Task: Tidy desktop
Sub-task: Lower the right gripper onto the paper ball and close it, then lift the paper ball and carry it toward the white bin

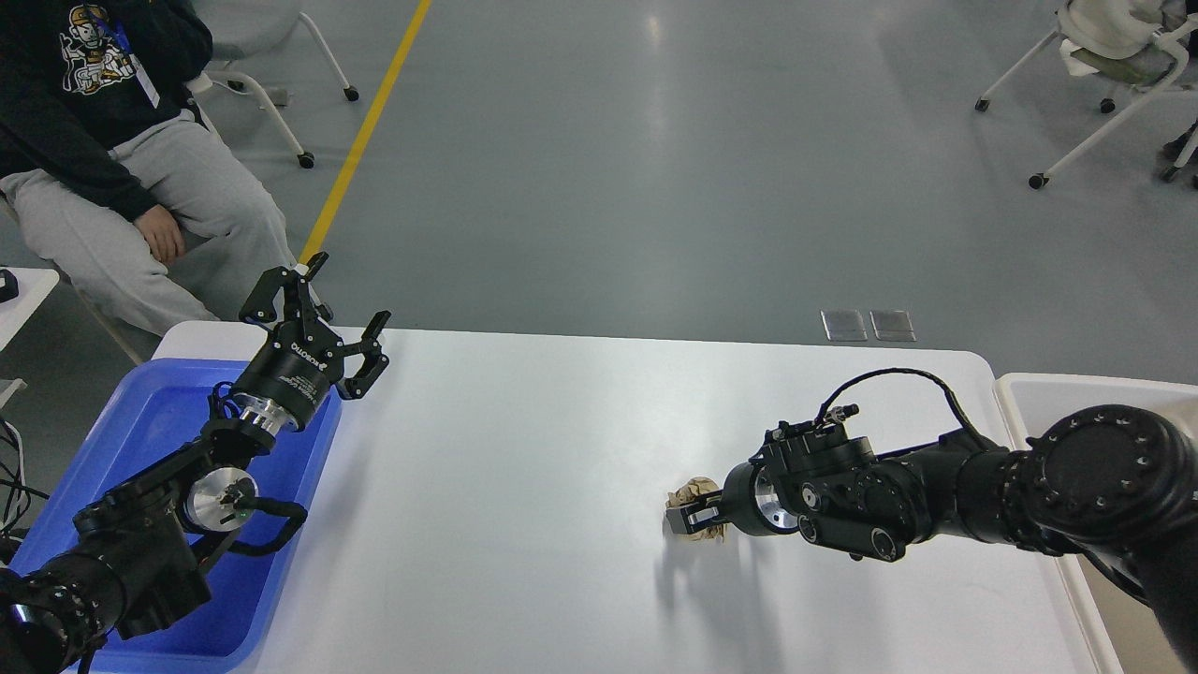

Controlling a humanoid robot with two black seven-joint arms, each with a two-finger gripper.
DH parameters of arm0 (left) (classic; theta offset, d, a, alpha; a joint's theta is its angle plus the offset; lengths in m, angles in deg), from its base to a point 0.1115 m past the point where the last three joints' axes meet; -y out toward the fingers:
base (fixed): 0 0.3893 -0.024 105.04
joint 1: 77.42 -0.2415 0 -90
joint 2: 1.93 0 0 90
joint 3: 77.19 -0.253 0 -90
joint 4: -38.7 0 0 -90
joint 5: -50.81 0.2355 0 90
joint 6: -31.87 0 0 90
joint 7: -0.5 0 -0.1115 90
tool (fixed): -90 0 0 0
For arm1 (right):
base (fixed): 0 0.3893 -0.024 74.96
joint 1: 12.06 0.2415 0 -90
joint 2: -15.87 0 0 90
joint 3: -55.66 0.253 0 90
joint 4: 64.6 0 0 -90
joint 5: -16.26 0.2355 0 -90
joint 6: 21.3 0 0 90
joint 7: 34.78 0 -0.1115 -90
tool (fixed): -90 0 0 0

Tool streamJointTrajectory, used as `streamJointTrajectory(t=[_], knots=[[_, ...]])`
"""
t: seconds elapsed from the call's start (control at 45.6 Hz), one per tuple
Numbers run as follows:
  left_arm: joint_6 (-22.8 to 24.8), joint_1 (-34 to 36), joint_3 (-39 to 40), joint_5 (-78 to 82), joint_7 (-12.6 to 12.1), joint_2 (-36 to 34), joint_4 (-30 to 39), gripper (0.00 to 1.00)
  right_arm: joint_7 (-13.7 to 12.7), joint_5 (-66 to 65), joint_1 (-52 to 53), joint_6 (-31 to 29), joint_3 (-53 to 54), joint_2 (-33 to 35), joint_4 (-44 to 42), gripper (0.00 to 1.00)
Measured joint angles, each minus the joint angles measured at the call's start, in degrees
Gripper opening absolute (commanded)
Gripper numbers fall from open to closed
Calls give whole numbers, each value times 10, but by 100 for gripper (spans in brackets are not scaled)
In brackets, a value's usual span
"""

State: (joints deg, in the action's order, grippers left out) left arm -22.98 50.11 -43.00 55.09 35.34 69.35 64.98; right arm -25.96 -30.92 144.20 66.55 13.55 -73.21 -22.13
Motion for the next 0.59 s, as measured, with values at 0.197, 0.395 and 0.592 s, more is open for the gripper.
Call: streamJointTrajectory(t=[0.197, 0.395, 0.592], knots=[[0, 0, 0, 0, 0, 0, 0, 100, 17, 4, 4, 2, 0, 12, 2, 0], [0, 0, 0, 0, 0, 0, 0, 100, 50, 20, 21, -4, 11, 43, 26, 0], [0, 0, 0, 0, 0, 0, 0, 100, 69, 68, 87, -53, 43, 129, 99, 0]])
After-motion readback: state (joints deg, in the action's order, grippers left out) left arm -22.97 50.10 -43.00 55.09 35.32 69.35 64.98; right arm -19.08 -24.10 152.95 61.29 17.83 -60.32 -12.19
